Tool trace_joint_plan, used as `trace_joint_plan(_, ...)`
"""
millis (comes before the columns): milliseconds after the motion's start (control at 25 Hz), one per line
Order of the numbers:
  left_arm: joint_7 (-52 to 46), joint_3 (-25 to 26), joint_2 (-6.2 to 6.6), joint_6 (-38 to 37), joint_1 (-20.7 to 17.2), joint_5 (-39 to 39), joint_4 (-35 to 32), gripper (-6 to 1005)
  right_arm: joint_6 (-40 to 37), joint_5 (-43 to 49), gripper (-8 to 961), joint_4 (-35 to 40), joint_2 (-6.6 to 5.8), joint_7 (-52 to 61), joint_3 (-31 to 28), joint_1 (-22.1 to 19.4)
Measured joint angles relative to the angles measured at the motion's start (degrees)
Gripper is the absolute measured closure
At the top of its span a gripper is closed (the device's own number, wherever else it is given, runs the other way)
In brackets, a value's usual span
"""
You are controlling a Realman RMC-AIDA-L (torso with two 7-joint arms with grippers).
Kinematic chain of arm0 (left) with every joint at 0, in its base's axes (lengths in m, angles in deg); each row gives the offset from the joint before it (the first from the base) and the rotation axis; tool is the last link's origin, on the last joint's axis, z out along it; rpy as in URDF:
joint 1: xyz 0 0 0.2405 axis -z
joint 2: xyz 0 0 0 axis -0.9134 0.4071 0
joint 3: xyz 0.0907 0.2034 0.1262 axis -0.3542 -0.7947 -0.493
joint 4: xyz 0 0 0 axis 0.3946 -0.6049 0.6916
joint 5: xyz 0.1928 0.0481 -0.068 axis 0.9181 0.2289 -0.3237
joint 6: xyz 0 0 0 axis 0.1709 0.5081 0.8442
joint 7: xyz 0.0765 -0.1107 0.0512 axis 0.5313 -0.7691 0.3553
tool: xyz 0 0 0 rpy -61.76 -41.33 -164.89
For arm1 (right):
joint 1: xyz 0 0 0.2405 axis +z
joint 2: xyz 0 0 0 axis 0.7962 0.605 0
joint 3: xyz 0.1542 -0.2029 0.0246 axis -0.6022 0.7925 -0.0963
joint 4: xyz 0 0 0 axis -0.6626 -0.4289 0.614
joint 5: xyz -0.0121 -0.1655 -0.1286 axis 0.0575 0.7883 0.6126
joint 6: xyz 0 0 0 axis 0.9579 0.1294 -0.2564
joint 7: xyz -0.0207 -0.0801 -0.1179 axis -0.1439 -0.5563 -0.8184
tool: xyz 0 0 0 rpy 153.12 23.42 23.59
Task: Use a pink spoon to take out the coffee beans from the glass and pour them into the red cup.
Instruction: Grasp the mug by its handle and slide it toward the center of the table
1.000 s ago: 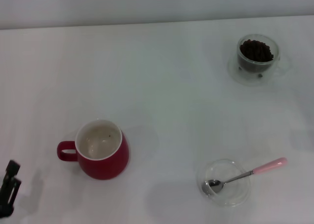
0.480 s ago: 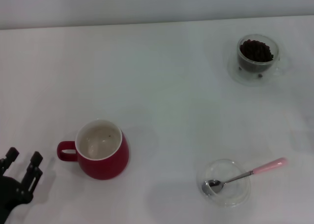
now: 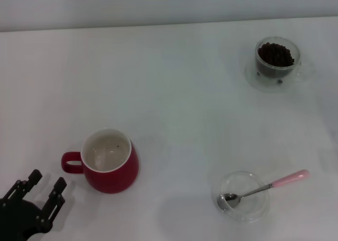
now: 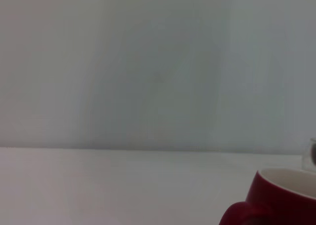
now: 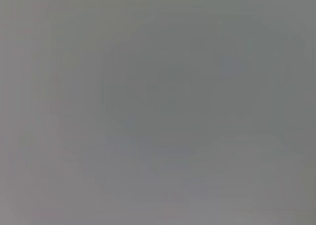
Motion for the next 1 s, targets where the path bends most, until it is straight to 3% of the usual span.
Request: trace_joint_plan(1000,0.0,0.3,0.27,-3.1,4.1,0.0,-0.9,434,10.9,2.1,144,-1.3,0.09,1.5,1.1,-6.2)
